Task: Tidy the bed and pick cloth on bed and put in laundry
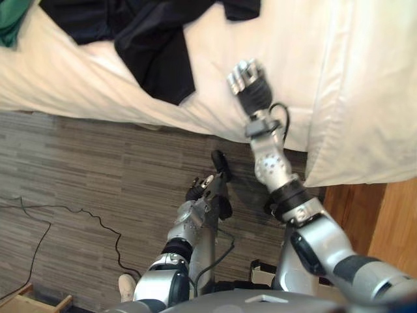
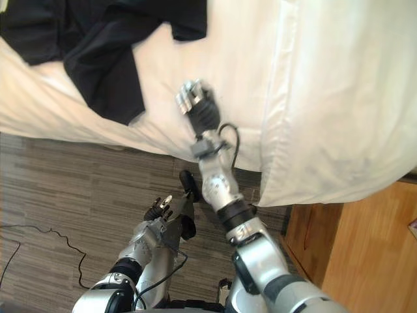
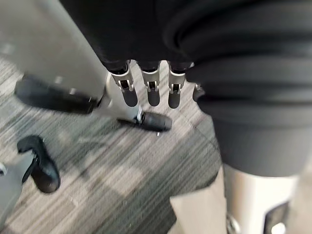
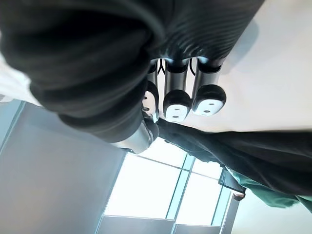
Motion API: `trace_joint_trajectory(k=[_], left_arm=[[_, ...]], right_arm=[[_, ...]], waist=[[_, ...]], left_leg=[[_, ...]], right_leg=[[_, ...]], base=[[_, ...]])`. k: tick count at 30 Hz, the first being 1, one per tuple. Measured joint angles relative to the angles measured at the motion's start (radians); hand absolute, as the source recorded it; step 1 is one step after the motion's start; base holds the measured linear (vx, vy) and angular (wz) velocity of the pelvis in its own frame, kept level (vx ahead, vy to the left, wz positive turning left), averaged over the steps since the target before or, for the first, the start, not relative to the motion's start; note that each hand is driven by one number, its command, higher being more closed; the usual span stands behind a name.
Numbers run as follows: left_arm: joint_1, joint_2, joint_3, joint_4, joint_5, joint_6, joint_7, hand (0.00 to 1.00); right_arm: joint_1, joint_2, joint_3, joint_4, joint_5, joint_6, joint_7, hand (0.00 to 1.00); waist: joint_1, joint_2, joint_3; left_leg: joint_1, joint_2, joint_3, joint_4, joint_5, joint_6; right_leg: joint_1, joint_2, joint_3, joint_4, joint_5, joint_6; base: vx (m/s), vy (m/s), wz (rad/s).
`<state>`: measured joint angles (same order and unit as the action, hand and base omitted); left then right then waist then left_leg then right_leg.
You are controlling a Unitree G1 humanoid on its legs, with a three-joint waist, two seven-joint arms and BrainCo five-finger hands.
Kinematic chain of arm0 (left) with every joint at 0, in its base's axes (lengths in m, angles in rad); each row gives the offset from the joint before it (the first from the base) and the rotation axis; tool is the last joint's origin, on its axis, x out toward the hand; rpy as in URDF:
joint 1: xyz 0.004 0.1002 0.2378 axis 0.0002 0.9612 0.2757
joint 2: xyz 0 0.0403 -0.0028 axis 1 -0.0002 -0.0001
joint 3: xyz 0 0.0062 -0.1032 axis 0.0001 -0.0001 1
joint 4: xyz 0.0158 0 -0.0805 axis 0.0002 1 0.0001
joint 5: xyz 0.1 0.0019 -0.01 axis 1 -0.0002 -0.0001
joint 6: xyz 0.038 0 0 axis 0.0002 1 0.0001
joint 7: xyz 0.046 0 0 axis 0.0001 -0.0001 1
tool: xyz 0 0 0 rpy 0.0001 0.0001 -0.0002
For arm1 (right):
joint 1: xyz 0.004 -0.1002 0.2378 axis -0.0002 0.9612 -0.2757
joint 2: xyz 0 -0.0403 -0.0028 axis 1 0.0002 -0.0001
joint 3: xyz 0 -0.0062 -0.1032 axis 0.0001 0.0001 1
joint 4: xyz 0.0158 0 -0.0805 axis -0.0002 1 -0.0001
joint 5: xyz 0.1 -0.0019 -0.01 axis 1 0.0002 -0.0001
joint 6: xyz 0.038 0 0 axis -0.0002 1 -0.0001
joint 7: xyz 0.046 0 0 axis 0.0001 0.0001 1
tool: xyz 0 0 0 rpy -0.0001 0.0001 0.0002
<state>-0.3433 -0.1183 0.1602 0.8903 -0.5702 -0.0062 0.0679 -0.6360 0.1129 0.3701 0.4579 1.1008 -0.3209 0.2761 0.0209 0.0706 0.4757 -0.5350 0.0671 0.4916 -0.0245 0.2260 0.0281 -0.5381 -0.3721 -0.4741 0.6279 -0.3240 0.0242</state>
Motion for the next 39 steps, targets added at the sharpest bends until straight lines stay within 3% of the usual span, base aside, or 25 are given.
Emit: trace_joint_trajectory(k=[2,4,5,6,7,9,12,14,17,18,19,21,22,24,28,31,32,34,35,37,39], left_arm=[[-0.004,-0.016,-0.006,0.001,-0.007,0.002,0.025,0.00],[-0.006,-0.017,-0.058,-0.002,-0.033,0.005,0.046,0.00],[-0.008,-0.017,-0.079,-0.002,-0.040,0.006,0.050,0.00],[-0.001,-0.008,-0.116,0.014,-0.043,0.019,0.062,0.00],[0.020,0.015,-0.149,0.035,-0.048,0.033,0.071,0.00],[0.045,0.042,-0.213,0.054,-0.048,0.061,0.088,0.00],[0.091,0.094,-0.307,0.058,-0.044,0.083,0.089,0.00],[0.100,0.123,-0.323,0.056,-0.035,0.089,0.080,0.00],[0.109,0.159,-0.359,0.057,0.003,0.090,0.009,0.00],[0.112,0.168,-0.362,0.058,0.006,0.092,-0.014,0.00],[0.131,0.188,-0.390,0.075,0.015,0.101,-0.087,0.00],[0.176,0.197,-0.400,0.094,0.042,0.089,-0.145,0.00],[0.198,0.195,-0.404,0.097,0.056,0.043,-0.154,0.00],[0.226,0.181,-0.413,0.121,0.081,-0.001,-0.108,0.00],[0.234,0.177,-0.412,0.155,0.038,-0.058,0.060,0.00],[0.271,0.186,-0.366,0.153,0.044,-0.097,0.123,0.00],[0.279,0.186,-0.349,0.152,0.044,-0.108,0.132,0.00],[0.326,0.192,-0.315,0.152,0.044,-0.155,0.159,0.00],[0.336,0.192,-0.308,0.152,0.043,-0.164,0.165,0.00],[0.342,0.196,-0.236,0.152,0.044,-0.192,0.182,0.00],[0.368,0.206,-0.186,0.152,0.049,-0.209,0.178,0.00]], right_arm=[[0.095,0.015,0.070,0.022,0.005,0.068,0.024,1.00],[0.243,0.004,0.141,0.115,0.005,0.194,0.037,1.00],[0.274,-0.019,0.170,0.135,-0.006,0.232,0.044,1.00],[0.348,-0.040,0.176,0.131,-0.017,0.262,0.072,0.00],[0.397,-0.061,0.182,0.113,-0.049,0.305,0.111,0.00],[0.450,-0.100,0.197,0.094,-0.123,0.341,0.169,0.00],[0.479,-0.161,0.222,0.103,-0.260,0.340,0.194,0.00],[0.486,-0.197,0.211,0.224,-0.463,0.259,0.097,0.00],[0.525,-0.220,0.103,0.397,-0.679,0.177,-0.083,0.00],[0.522,-0.219,0.064,0.420,-0.701,0.166,-0.114,0.00],[0.529,-0.215,-0.051,0.493,-0.713,0.144,-0.191,0.00],[0.537,-0.216,-0.162,0.562,-0.712,0.139,-0.236,0.00],[0.537,-0.232,-0.235,0.595,-0.712,0.153,-0.256,0.00],[0.557,-0.264,-0.298,0.604,-0.737,0.189,-0.266,0.00],[0.653,-0.274,-0.399,0.638,-0.814,0.238,-0.257,0.00],[0.739,-0.239,-0.478,0.638,-0.810,0.242,-0.244,0.00],[0.744,-0.229,-0.496,0.636,-0.809,0.241,-0.243,0.00],[0.762,-0.226,-0.538,0.633,-0.813,0.233,-0.225,0.00],[0.770,-0.224,-0.554,0.630,-0.814,0.229,-0.218,0.00],[0.791,-0.195,-0.644,0.629,-0.831,0.203,-0.201,0.00],[0.811,-0.204,-0.680,0.630,-0.837,0.180,-0.194,0.00]], waist=[[-0.012,-0.005,-0.001],[-0.016,-0.013,-0.004],[-0.016,-0.013,-0.005],[-0.022,-0.014,-0.005],[-0.039,-0.021,-0.007],[-0.051,-0.025,-0.007],[-0.056,-0.049,-0.010],[-0.055,-0.077,-0.025],[-0.054,-0.091,-0.051],[-0.057,-0.091,-0.052],[-0.063,-0.090,-0.073],[-0.063,-0.106,-0.104],[-0.062,-0.103,-0.112],[-0.066,-0.071,-0.137],[-0.089,-0.054,-0.165],[-0.089,-0.070,-0.203],[-0.088,-0.074,-0.206],[-0.094,-0.069,-0.235],[-0.099,-0.071,-0.238],[-0.102,-0.099,-0.235],[-0.110,-0.109,-0.245]], left_leg=[[0.034,0.000,0.015,-0.005,-0.004,-0.006],[0.084,0.001,0.020,-0.009,-0.015,-0.021],[0.094,0.000,0.020,-0.010,-0.016,-0.022],[0.107,0.001,0.019,-0.012,-0.018,-0.026],[0.121,0.003,0.017,-0.020,-0.019,-0.027],[0.159,0.002,0.013,-0.047,-0.019,-0.027],[0.228,-0.001,-0.007,-0.062,-0.019,-0.027],[0.280,-0.015,-0.036,-0.063,-0.026,-0.035],[0.327,-0.030,-0.108,-0.066,-0.042,-0.034],[0.342,-0.030,-0.125,-0.067,-0.047,-0.024],[0.370,-0.026,-0.151,-0.072,-0.053,-0.016],[0.400,-0.046,-0.163,-0.072,-0.060,-0.013],[0.430,-0.060,-0.150,-0.073,-0.064,-0.011],[0.451,-0.052,-0.119,-0.063,-0.076,-0.011],[0.387,0.025,-0.070,0.239,-0.222,-0.004],[0.399,0.036,-0.064,0.219,-0.216,0.000],[0.415,0.029,-0.064,0.188,-0.197,-0.004],[0.484,-0.011,-0.065,0.004,-0.096,-0.024],[0.493,-0.016,-0.062,-0.024,-0.091,-0.035],[0.467,0.007,0.003,0.087,-0.172,-0.033],[0.428,0.099,0.006,0.228,-0.219,-0.050]], right_leg=[[0.026,0.000,0.005,-0.004,0.001,0.001],[0.078,0.007,0.008,-0.028,0.002,0.003],[0.092,0.009,0.007,-0.035,0.003,0.006],[0.113,0.015,0.004,-0.053,0.007,0.012],[0.136,0.025,-0.003,-0.076,0.013,0.021],[0.182,0.041,-0.008,-0.111,0.027,0.031],[0.278,0.065,-0.014,-0.185,0.059,0.047],[0.365,0.084,-0.025,-0.250,0.083,0.054],[0.426,0.098,0.045,-0.232,0.083,0.055],[0.439,0.105,0.070,-0.219,0.083,0.055],[0.469,0.121,0.111,-0.216,0.062,0.038],[0.531,0.129,0.132,-0.291,0.039,0.032],[0.585,0.130,0.145,-0.351,0.028,0.047],[0.601,0.135,0.171,-0.375,0.038,0.056],[0.682,0.142,0.167,-0.407,0.066,0.094],[0.701,0.144,0.131,-0.405,0.063,0.098],[0.700,0.141,0.131,-0.401,0.063,0.098],[0.694,0.130,0.129,-0.387,0.061,0.095],[0.689,0.126,0.126,-0.378,0.059,0.095],[0.692,0.063,0.103,-0.353,0.053,0.088],[0.692,0.015,0.103,-0.349,0.056,0.100]], base=[[0.07,-0.107,-0.18],[0.07,-0.087,-0.16],[0.08,-0.075,-0.04],[0.09,-0.060,-0.02],[0.09,-0.050,-0.04],[0.10,-0.019,-0.04],[0.10,-0.013,0.01],[0.08,-0.010,0.15],[0.08,0.000,0.52],[0.03,-0.028,0.71],[0.01,-0.044,0.68],[0.00,-0.055,0.36],[-0.01,-0.040,-0.13],[-0.02,-0.008,-0.42],[0.04,-0.019,-0.21],[0.04,-0.026,0.25],[0.00,0.000,0.00],[-0.06,-0.051,0.03],[-0.09,-0.022,0.13],[-0.07,0.013,0.19],[-0.03,0.099,0.15]])
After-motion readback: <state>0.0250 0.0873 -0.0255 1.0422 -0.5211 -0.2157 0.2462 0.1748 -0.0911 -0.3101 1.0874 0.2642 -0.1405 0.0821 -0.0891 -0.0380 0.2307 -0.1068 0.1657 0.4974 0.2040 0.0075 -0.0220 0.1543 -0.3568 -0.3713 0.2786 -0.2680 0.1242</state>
